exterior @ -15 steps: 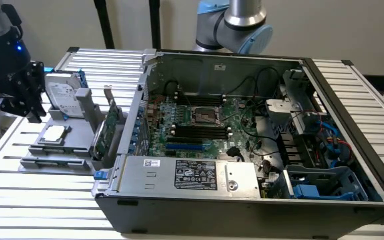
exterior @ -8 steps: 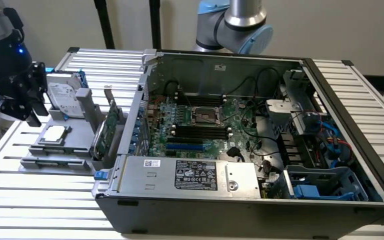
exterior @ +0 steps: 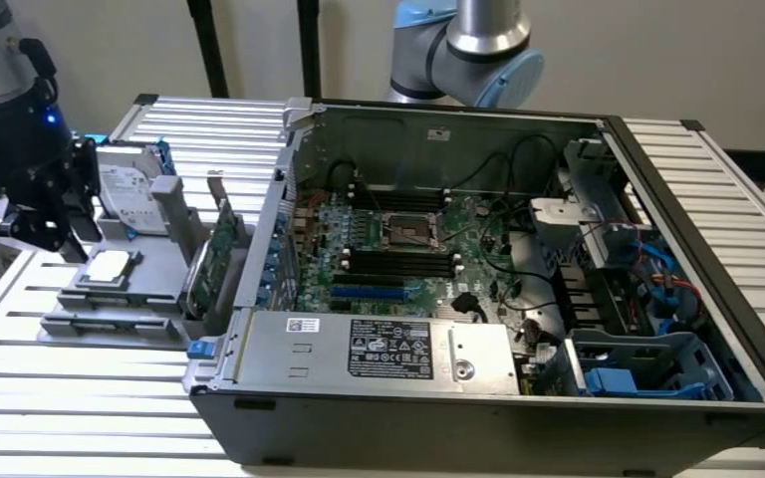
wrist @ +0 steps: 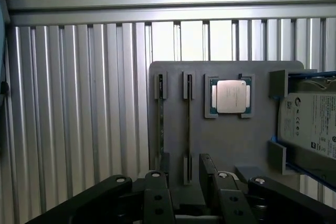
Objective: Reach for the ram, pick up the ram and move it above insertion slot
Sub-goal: 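Pick up the ram and move it above insertion slot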
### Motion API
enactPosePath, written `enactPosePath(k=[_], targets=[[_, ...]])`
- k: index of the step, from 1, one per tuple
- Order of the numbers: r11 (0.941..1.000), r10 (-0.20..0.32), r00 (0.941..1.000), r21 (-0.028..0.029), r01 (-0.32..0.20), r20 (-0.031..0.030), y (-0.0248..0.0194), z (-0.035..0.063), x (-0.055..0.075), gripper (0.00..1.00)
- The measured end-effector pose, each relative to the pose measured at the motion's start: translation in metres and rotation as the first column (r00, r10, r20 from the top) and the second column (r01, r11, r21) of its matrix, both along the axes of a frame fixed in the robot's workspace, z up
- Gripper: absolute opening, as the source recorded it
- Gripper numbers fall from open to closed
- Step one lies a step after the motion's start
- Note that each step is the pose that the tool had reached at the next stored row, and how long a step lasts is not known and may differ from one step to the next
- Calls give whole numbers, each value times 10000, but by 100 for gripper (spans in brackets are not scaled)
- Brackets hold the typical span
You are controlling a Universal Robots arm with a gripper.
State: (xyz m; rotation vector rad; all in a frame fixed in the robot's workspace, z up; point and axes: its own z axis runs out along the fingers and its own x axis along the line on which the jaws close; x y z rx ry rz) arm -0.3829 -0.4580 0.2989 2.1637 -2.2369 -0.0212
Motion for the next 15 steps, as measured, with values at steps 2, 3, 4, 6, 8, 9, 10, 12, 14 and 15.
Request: enactPosePath(k=[2,3,4,6,8,9,10,12,14,15], targets=[[10000,0,10000,-1,0,0,-10,-36,0,36],[10000,0,10000,-1,0,0,-16,-54,0,36],[10000,0,10000,-1,0,-1,-23,-71,0,36],[10000,0,10000,0,0,0,-35,-108,0,36],[10000,0,10000,0,0,0,-48,-144,0,36],[10000,-1,10000,1,1,1,-54,-163,0,36],[10000,-1,10000,0,1,0,-62,-181,0,36],[10000,-1,10000,-2,1,-3,-80,-217,0,36],[10000,0,10000,-1,0,-2,-100,-253,0,36],[10000,-1,10000,0,1,0,-110,-272,0,36]])
